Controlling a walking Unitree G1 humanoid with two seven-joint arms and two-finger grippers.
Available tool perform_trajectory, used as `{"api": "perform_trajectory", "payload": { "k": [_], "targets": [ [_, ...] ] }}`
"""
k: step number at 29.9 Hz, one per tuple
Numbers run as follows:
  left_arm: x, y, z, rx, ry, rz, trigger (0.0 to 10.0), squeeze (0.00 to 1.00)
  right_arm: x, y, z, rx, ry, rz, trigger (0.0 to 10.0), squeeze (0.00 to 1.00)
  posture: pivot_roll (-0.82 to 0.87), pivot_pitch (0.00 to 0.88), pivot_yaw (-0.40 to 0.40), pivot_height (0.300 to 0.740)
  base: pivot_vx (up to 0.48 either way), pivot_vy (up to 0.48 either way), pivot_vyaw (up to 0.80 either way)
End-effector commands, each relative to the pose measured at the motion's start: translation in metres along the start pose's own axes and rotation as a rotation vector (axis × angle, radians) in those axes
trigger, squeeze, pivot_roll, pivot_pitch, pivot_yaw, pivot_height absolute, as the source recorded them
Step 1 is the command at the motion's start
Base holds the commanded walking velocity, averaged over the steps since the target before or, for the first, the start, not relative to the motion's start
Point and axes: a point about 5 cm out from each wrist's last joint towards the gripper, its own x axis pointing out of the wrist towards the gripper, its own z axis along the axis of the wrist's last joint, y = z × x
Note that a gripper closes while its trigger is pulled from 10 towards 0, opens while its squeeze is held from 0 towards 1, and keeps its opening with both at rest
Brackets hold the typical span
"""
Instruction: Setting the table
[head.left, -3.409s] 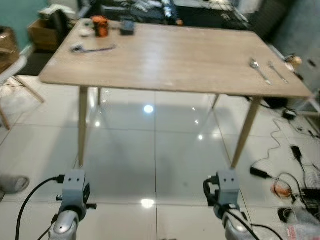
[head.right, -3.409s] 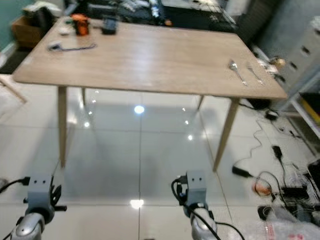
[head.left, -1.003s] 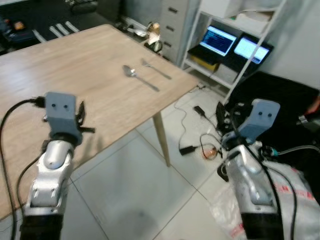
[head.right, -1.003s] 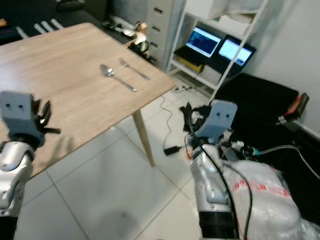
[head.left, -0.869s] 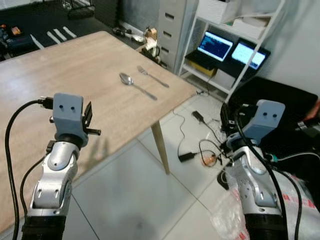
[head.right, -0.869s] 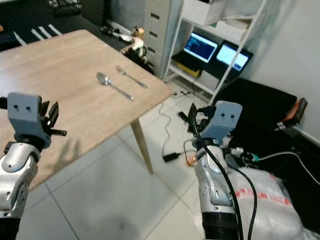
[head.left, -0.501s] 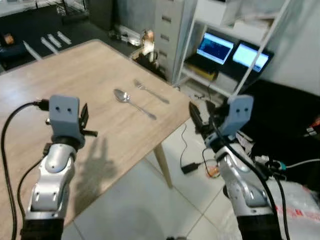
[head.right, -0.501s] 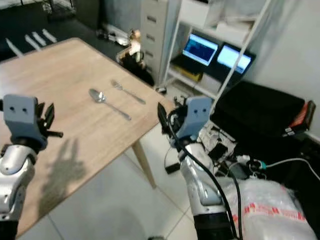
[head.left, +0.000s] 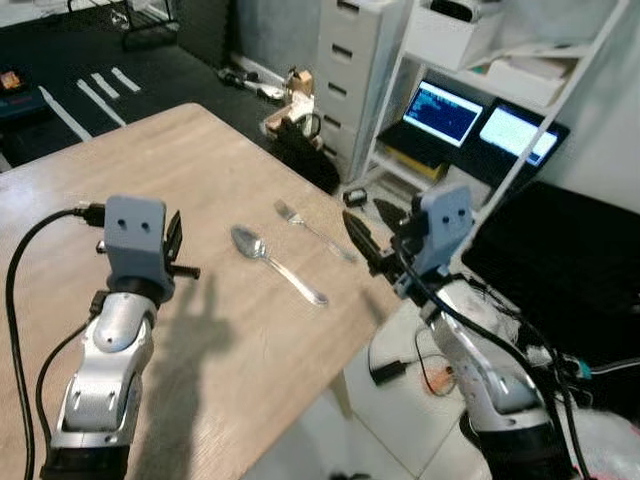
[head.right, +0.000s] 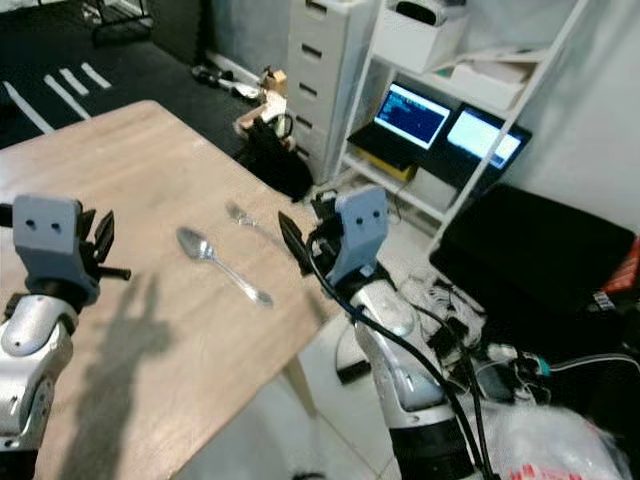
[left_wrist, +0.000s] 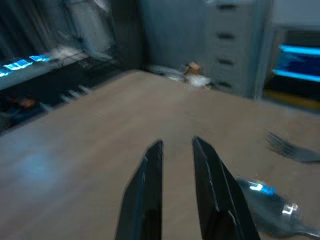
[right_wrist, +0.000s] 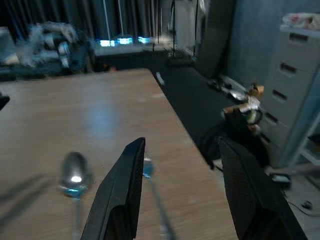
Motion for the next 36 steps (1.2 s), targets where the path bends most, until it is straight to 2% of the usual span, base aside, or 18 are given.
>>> {"api": "perform_trajectory", "payload": {
  "k": [1, 2, 4, 5, 6, 7, 9, 17, 18, 19, 21, 23, 24, 30, 36],
  "targets": [
    [-0.014, -0.003, -0.011, 0.013, 0.081, -0.108, 10.0, 0.00, -0.001, 0.012, 0.001, -0.008, 0.035, 0.101, 10.0, 0.00, 0.02, 0.061, 0.024, 0.740, 0.000, 0.000, 0.00],
    [-0.014, -0.003, -0.011, 0.013, 0.081, -0.108, 10.0, 0.00, -0.001, 0.012, 0.001, -0.008, 0.035, 0.101, 10.0, 0.00, 0.02, 0.061, 0.024, 0.740, 0.000, 0.000, 0.00],
    [-0.022, -0.002, -0.016, 0.029, 0.141, -0.209, 10.0, 0.00, -0.001, 0.016, 0.000, -0.024, 0.069, 0.149, 10.0, 0.00, 0.02, 0.061, 0.024, 0.740, 0.000, 0.000, 0.00],
    [-0.022, -0.002, -0.016, 0.029, 0.141, -0.209, 10.0, 0.00, -0.001, 0.016, 0.000, -0.024, 0.069, 0.149, 10.0, 0.00, 0.02, 0.061, 0.024, 0.740, 0.000, 0.000, 0.00],
    [-0.024, 0.001, -0.018, 0.035, 0.164, -0.234, 10.0, 0.00, -0.001, 0.016, -0.001, -0.031, 0.077, 0.146, 10.0, 0.00, 0.03, 0.066, 0.019, 0.740, 0.000, 0.000, 0.00],
    [-0.031, 0.012, -0.015, 0.023, 0.181, -0.314, 10.0, 0.00, 0.001, 0.014, -0.003, -0.040, 0.097, 0.134, 10.0, 0.00, 0.03, 0.069, 0.017, 0.740, 0.000, 0.000, 0.00],
    [-0.034, 0.015, -0.013, -0.005, 0.189, -0.354, 10.0, 0.00, 0.002, 0.014, -0.004, -0.031, 0.102, 0.133, 10.0, 0.00, 0.03, 0.069, 0.017, 0.740, 0.000, 0.000, 0.00],
    [-0.034, 0.015, -0.013, -0.005, 0.189, -0.354, 10.0, 0.00, 0.002, 0.014, -0.004, -0.031, 0.102, 0.133, 10.0, 0.00, 0.03, 0.069, 0.017, 0.740, 0.000, 0.000, 0.00],
    [-0.050, 0.038, -0.004, 0.024, 0.227, -0.494, 10.0, 0.00, 0.004, 0.022, -0.018, 0.015, 0.170, 0.182, 10.0, 0.00, 0.06, 0.084, 0.004, 0.740, 0.000, 0.000, 0.00],
    [-0.050, 0.038, -0.004, 0.024, 0.227, -0.494, 10.0, 0.00, 0.004, 0.022, -0.018, 0.015, 0.170, 0.182, 10.0, 0.00, 0.06, 0.084, 0.004, 0.740, 0.000, 0.000, 0.00],
    [-0.063, 0.059, 0.006, 0.114, 0.274, -0.605, 10.0, 0.00, 0.008, 0.032, -0.040, 0.054, 0.254, 0.207, 10.0, 0.00, 0.07, 0.086, 0.001, 0.740, 0.000, 0.000, 0.00],
    [-0.065, 0.060, 0.008, 0.132, 0.285, -0.616, 10.0, 0.00, 0.015, 0.036, -0.052, 0.069, 0.288, 0.178, 10.0, 0.03, 0.07, 0.085, -0.001, 0.740, 0.000, 0.000, 0.00],
    [-0.066, 0.056, 0.007, 0.127, 0.288, -0.621, 10.0, 0.00, 0.018, 0.040, -0.057, 0.079, 0.306, 0.180, 10.0, 1.00, 0.08, 0.087, -0.003, 0.740, 0.000, 0.000, 0.00],
    [-0.073, 0.046, 0.004, 0.103, 0.306, -0.660, 10.0, 0.00, 0.023, 0.053, -0.063, 0.115, 0.330, 0.239, 10.0, 1.00, 0.08, 0.092, -0.007, 0.740, 0.000, 0.000, 0.00],
    [-0.072, 0.043, 0.004, 0.082, 0.305, -0.668, 10.0, 0.00, 0.034, 0.055, -0.067, 0.186, 0.335, 0.188, 10.0, 1.00, 0.09, 0.094, -0.011, 0.740, 0.000, 0.000, 0.00]
  ]
}}
